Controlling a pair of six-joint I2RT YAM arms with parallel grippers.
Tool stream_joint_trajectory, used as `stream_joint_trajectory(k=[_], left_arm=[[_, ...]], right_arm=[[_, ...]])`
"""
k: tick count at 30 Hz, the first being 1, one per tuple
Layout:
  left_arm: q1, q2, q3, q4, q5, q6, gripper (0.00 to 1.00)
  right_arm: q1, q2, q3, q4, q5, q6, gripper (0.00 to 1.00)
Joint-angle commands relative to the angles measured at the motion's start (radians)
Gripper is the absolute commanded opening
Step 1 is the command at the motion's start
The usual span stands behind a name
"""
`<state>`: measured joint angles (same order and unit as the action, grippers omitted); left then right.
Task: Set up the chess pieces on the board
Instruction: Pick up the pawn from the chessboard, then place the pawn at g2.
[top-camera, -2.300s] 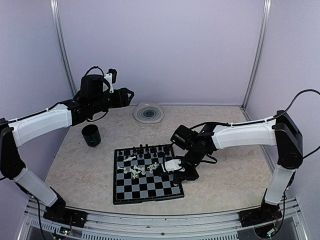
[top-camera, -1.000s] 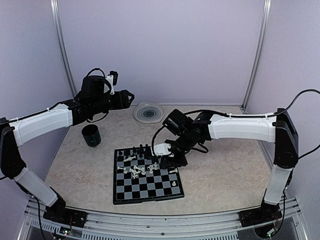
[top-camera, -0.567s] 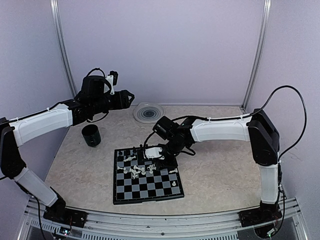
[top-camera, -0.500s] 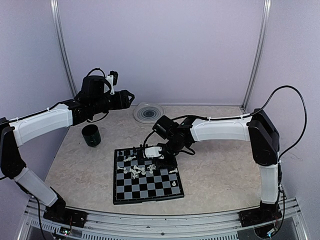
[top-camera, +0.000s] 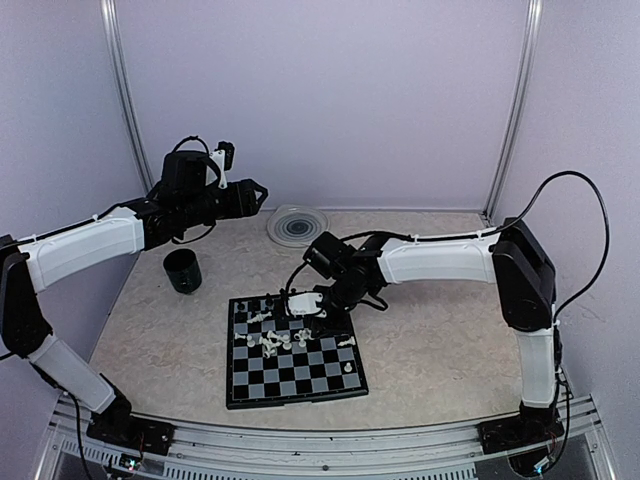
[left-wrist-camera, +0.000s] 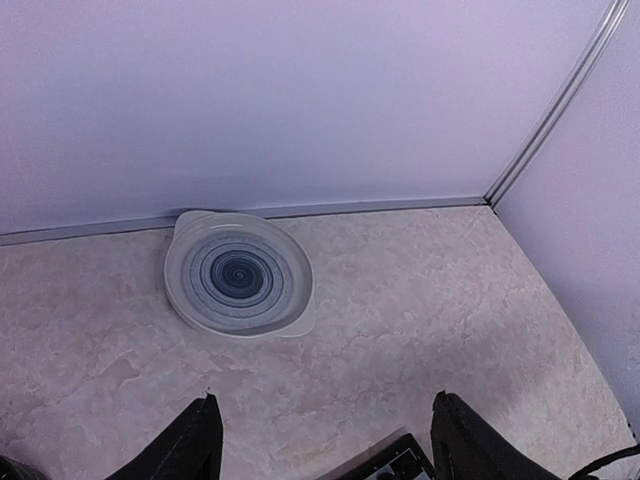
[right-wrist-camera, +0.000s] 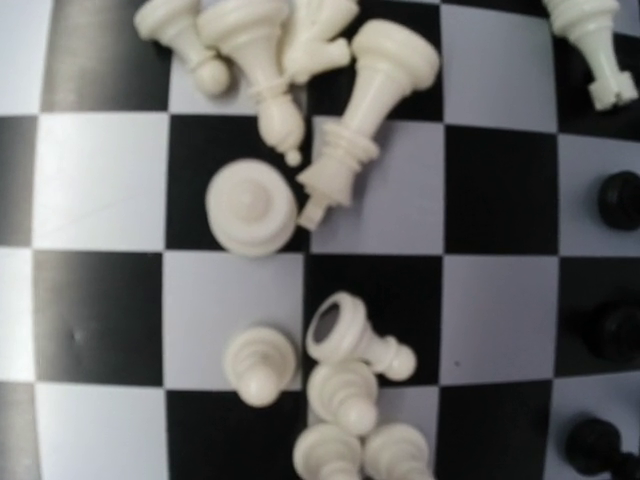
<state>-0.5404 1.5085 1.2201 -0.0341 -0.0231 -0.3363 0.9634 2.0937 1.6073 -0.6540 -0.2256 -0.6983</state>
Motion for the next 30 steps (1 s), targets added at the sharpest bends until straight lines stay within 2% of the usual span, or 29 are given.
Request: stream_joint_trajectory(k=[1, 5, 10, 13, 23, 30], left_arm=[[0.007, -0.005, 0.035, 0.002, 0.017, -0.008, 0.71], [0.007, -0.002, 0.036, 0.003, 0.017, -0.009, 0.71], [0.007, 0.000, 0.036, 0.002, 0.017, -0.010, 0.71], [0.007, 0.000, 0.035, 0.003, 0.017, -0.010, 0.71], [0.007, 0.007, 0.036, 0.002, 0.040, -0.015, 0.71], [0.007, 0.015, 0.035, 0.003, 0.044, -0.021, 0.71]], right_arm=[[-0.005, 0.037, 0.024, 0.003, 0.010, -0.002, 0.20], [-0.005, 0.046, 0.026, 0.003, 0.003, 0.003, 0.18], [-0.005, 0.031, 0.023, -0.007, -0.012, 0.004, 0.04], [-0.005, 0.002, 0.021, -0.024, -0.020, 0.013, 0.00], [0.012, -0.198, -0.157, -0.091, -0.097, -0.022, 0.00], [0.042, -0.230, -0.263, -0.084, -0.115, -0.022, 0.00]])
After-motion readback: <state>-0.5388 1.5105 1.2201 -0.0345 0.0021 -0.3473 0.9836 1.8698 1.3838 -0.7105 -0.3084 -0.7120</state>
